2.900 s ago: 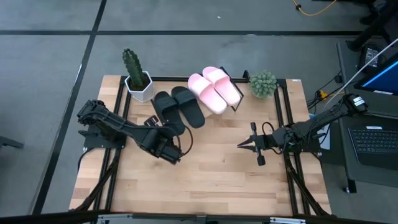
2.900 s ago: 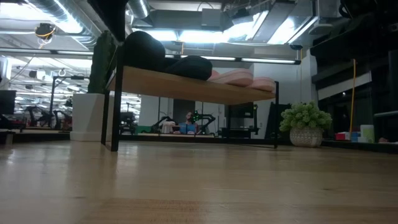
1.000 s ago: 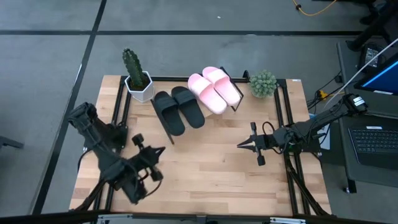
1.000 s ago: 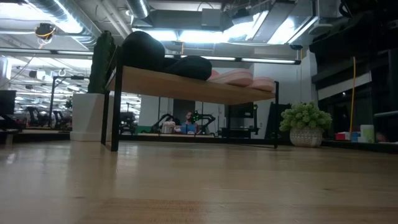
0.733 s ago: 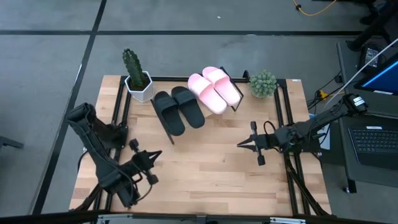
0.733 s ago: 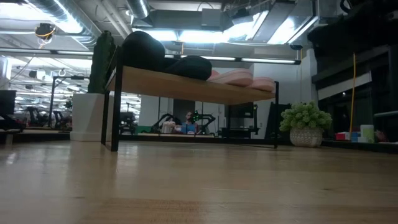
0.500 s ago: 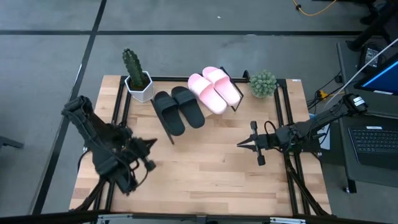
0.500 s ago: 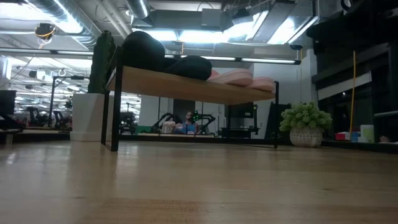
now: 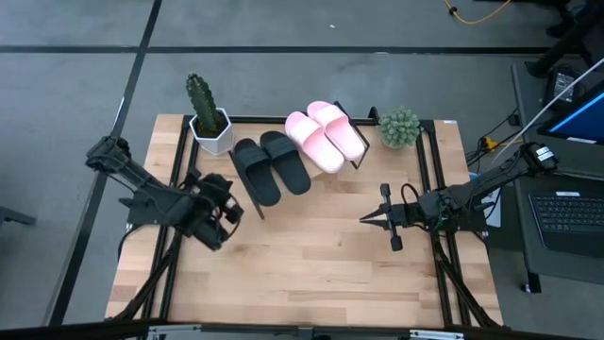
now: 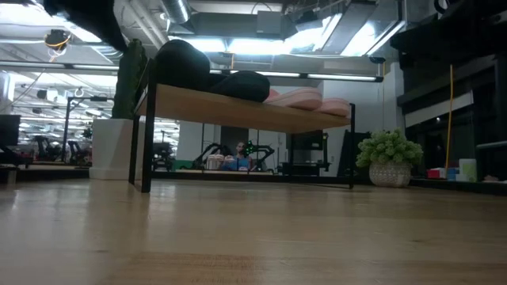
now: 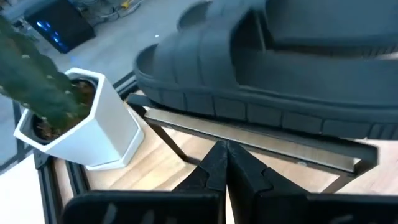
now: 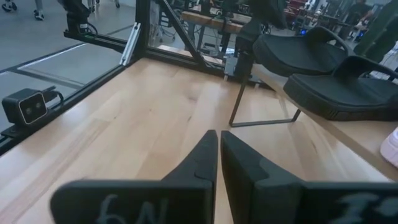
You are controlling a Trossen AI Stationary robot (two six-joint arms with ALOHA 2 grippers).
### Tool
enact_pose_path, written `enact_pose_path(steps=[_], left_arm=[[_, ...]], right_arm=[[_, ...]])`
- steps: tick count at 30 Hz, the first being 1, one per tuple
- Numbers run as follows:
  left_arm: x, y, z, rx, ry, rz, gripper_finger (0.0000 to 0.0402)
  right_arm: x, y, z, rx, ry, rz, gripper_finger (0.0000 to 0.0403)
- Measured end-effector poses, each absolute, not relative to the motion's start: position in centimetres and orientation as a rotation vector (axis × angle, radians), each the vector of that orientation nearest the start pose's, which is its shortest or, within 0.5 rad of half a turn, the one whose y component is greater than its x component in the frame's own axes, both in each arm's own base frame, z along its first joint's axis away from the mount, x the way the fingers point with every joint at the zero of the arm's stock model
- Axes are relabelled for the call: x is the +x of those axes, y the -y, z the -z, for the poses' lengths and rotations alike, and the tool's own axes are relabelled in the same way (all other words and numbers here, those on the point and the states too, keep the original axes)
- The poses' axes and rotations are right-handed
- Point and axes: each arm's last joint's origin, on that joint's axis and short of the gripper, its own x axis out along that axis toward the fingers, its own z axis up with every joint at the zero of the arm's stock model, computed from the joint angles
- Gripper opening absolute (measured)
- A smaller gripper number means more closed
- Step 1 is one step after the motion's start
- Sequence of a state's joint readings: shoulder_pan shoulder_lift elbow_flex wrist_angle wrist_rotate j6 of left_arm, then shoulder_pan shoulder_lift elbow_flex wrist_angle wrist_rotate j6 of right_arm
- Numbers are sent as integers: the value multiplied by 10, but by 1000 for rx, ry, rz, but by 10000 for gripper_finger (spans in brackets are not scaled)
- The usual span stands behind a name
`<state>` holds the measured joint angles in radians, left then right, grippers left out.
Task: Pick and place slides into the shelf
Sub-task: Put the black slides on the shelf
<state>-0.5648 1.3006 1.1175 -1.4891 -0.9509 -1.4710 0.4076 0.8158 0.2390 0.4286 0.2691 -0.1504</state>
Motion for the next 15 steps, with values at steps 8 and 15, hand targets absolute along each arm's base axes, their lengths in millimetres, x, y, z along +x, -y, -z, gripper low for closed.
enact_pose_path(steps=[8, 15], left_arm=[[193, 68, -285, -85, -719, -960, 0], [207, 51, -284, -98, -784, -955, 0]], right_arm=[[161, -61, -198, -211, -128, -150, 23], [161, -61, -198, -211, -129, -149, 23]])
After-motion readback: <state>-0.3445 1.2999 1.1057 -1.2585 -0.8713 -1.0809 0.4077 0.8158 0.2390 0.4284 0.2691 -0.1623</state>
